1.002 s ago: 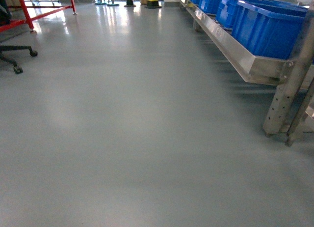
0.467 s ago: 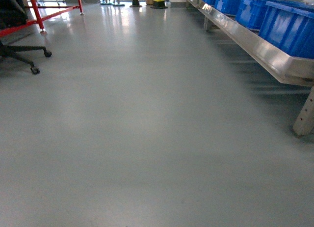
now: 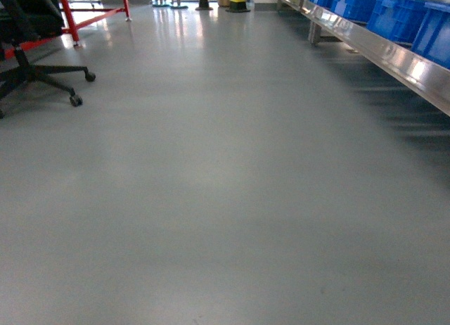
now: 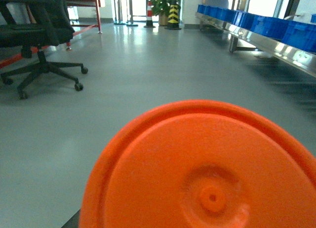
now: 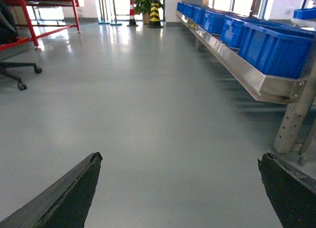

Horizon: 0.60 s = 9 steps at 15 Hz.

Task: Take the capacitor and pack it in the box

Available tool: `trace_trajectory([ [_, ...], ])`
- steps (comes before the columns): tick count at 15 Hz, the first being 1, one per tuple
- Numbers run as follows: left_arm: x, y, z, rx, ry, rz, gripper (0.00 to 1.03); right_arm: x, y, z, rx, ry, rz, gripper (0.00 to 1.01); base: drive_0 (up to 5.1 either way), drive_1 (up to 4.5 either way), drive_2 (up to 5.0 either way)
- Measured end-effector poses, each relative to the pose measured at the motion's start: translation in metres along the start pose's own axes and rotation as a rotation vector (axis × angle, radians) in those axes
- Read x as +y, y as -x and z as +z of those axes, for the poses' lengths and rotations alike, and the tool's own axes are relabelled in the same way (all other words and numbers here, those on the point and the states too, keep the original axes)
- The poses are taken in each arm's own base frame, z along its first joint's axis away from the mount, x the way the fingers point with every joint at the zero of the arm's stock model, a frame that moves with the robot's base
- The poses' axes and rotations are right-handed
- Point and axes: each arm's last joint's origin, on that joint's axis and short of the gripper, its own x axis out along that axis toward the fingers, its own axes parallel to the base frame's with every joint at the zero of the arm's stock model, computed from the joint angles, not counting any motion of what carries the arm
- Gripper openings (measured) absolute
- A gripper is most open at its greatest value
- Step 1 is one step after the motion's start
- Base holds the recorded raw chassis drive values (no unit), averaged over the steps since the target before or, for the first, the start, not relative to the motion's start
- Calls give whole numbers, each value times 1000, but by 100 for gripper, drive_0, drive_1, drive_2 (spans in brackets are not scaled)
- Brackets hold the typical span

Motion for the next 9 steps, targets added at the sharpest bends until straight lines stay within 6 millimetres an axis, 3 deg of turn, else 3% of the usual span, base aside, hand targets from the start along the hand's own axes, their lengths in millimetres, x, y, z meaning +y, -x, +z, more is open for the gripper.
trace_trajectory([
  [9,0,0,0,0,0,0,43,0,0,0,-3,0,0,98,-489,257,257],
])
